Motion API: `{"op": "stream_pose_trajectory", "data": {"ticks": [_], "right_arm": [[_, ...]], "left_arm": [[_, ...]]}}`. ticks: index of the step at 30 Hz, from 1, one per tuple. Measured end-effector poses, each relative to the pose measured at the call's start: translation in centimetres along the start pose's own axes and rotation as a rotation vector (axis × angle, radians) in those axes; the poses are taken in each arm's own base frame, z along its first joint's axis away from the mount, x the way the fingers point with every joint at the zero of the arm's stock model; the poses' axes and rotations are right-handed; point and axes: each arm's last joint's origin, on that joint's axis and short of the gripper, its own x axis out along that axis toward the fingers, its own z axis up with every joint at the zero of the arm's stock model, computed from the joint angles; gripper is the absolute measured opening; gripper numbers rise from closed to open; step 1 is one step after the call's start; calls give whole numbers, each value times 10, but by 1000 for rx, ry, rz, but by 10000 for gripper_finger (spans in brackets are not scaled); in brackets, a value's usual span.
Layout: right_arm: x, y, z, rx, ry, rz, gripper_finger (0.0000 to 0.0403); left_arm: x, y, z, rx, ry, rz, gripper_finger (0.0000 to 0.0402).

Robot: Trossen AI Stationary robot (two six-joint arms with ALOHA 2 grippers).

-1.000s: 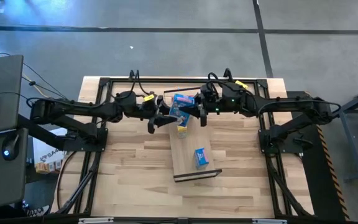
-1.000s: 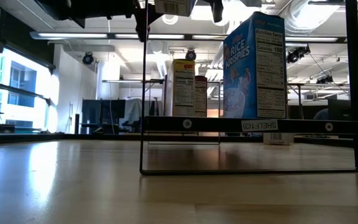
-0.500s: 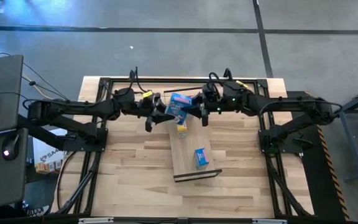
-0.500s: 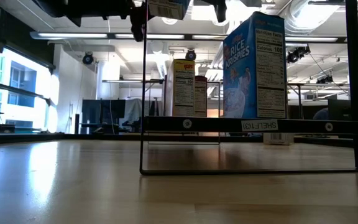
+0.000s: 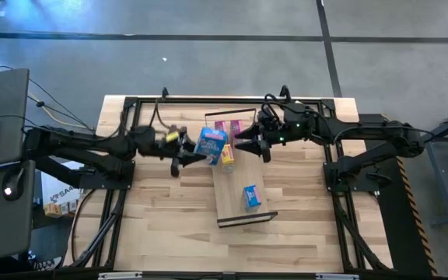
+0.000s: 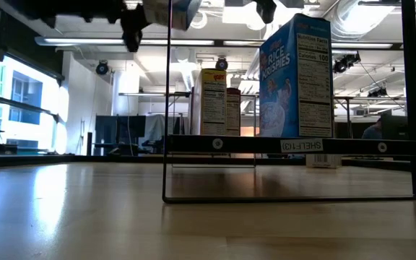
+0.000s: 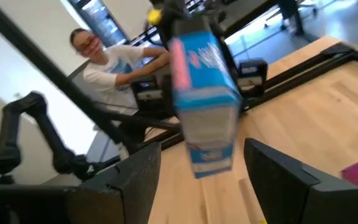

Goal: Stack cereal on shelf
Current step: Put the blue cereal box on the shelf aligned with the other blue cereal box

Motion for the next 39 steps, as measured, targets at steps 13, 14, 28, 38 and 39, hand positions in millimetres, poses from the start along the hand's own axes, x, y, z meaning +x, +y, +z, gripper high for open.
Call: {"op": "stream_pose_trajectory", "data": {"ticks": [13, 14, 28, 38, 39], "right_arm": [[0, 1, -3, -13, 23, 5, 229], [0, 1, -2, -24, 22, 6, 229], [0, 1, -2, -23, 16, -5, 229], [0, -3, 0, -24, -42, -115, 229], [0, -3, 0, -24, -47, -124, 229]], "left_arm": [[-16, -61, -68, 100, 98, 153, 127], [-16, -64, -73, 96, 113, 154, 127], [20, -71, -140, -13, -14, 64, 127], [17, -49, -176, 17, -64, -75, 127], [20, -49, -177, 41, -58, -84, 128]]}}
